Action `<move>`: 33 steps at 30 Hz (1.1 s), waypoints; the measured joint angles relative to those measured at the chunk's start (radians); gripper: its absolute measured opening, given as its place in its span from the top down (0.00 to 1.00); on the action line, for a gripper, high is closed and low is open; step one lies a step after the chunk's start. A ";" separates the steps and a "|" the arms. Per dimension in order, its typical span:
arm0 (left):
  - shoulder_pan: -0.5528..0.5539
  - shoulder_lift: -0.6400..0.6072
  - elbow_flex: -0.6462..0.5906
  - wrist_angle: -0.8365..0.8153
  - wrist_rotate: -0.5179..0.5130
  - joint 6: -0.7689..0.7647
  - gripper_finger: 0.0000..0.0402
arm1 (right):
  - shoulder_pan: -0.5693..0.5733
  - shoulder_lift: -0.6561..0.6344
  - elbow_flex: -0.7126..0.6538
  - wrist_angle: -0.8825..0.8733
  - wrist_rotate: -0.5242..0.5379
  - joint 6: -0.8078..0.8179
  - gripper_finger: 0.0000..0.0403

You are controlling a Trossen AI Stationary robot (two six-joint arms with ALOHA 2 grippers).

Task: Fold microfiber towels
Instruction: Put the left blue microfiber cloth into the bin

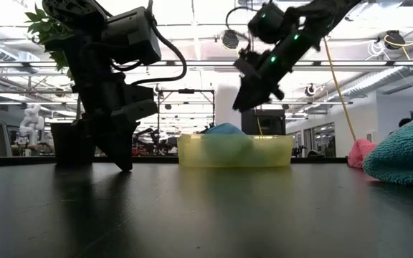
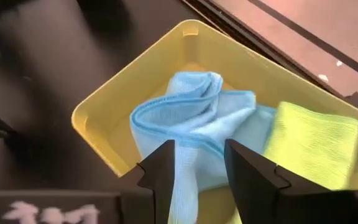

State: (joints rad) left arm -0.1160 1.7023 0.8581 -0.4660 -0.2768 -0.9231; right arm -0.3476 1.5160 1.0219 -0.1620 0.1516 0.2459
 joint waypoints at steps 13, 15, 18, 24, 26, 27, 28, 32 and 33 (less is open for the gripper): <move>0.021 0.000 0.000 0.004 0.005 0.004 0.91 | 0.016 -0.055 0.000 0.061 -0.182 0.006 0.68; 0.031 -0.003 0.000 0.010 0.015 0.004 0.91 | 0.015 -0.038 0.000 0.088 -0.235 0.004 0.68; 0.056 -0.015 -0.002 0.028 0.037 0.016 0.91 | 0.015 -0.012 0.020 0.082 -0.248 -0.026 0.68; 0.126 -0.047 -0.003 0.051 0.019 0.039 0.91 | 0.015 0.051 0.117 0.082 -0.269 -0.124 0.68; 0.141 -0.051 -0.005 0.029 0.056 0.039 0.91 | 0.015 0.080 0.160 0.076 -0.269 -0.154 0.69; 0.146 -0.054 -0.006 0.026 0.067 0.040 0.91 | 0.015 0.098 0.184 0.063 -0.273 -0.160 0.70; 0.152 -0.055 -0.004 0.036 0.067 0.040 0.91 | 0.013 0.119 0.211 0.039 -0.285 -0.168 0.73; 0.150 -0.057 -0.003 0.037 0.067 0.038 0.91 | 0.011 0.217 0.337 -0.125 -0.295 -0.254 0.90; 0.145 -0.058 -0.003 0.041 0.067 0.038 0.91 | 0.010 0.243 0.369 -0.159 -0.309 -0.289 0.95</move>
State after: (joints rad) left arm 0.0285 1.6445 0.8555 -0.4247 -0.2096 -0.8848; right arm -0.3374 1.7591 1.3912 -0.3212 -0.1577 -0.0427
